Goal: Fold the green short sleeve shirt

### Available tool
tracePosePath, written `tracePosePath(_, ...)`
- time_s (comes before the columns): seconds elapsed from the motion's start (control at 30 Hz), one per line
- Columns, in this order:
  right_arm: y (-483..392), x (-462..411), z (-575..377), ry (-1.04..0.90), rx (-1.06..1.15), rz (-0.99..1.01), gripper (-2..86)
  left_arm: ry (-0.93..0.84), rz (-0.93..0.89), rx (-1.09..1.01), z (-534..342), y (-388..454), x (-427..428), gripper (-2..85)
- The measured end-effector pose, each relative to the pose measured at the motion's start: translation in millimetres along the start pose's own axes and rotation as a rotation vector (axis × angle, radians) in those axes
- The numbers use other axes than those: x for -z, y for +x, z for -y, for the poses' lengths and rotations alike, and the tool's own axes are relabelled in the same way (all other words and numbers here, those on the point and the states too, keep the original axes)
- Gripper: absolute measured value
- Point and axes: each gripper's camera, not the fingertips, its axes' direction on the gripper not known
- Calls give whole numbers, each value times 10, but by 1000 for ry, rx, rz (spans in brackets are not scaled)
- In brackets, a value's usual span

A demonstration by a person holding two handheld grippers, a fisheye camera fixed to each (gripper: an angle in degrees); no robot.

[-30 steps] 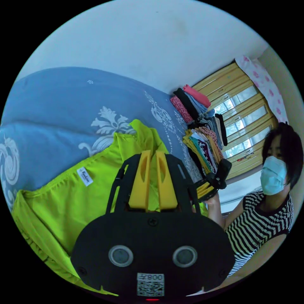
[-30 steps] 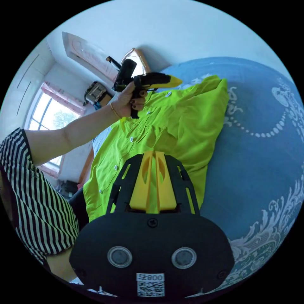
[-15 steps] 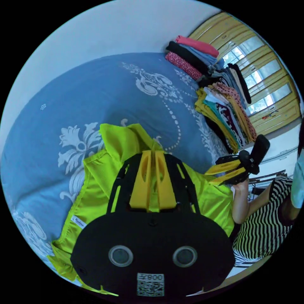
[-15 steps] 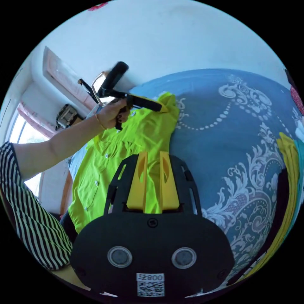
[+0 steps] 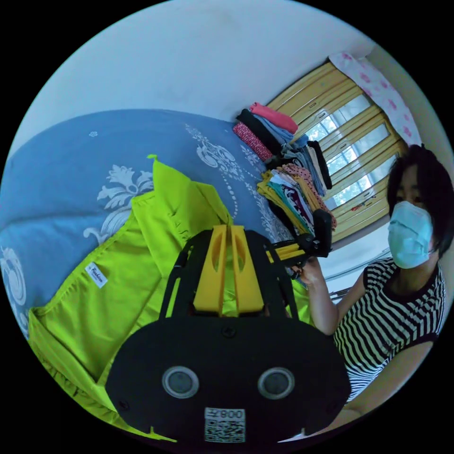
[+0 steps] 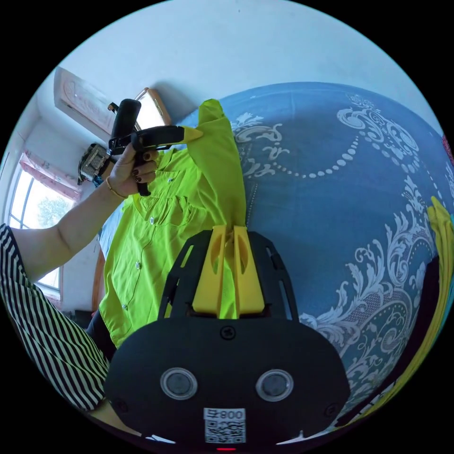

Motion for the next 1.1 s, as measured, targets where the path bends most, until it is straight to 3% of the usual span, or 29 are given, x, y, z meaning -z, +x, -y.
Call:
tracePosePath(0.4, -34, 223, -45, 92, -16, -29, 8, 139, -132, 23, 137, -306, -112, 14)
tracePosePath(0.57, -39, 249, -59, 86, -26, -63, 7, 65, -65, 34, 243, -377, -263, 11)
tracePosePath(0.77, -81, 339, -84, 109, -6, -70, 6, 102, -134, -4, 264, -272, -281, 15)
tracePosePath(0.93, -71, 306, -83, 61, -8, -79, 6, -3, 2, -85, 451, -83, -500, 51)
tracePosePath(1.1, -63, 320, -95, 43, -9, -80, 6, -298, 159, -153, 711, 56, -1102, 40)
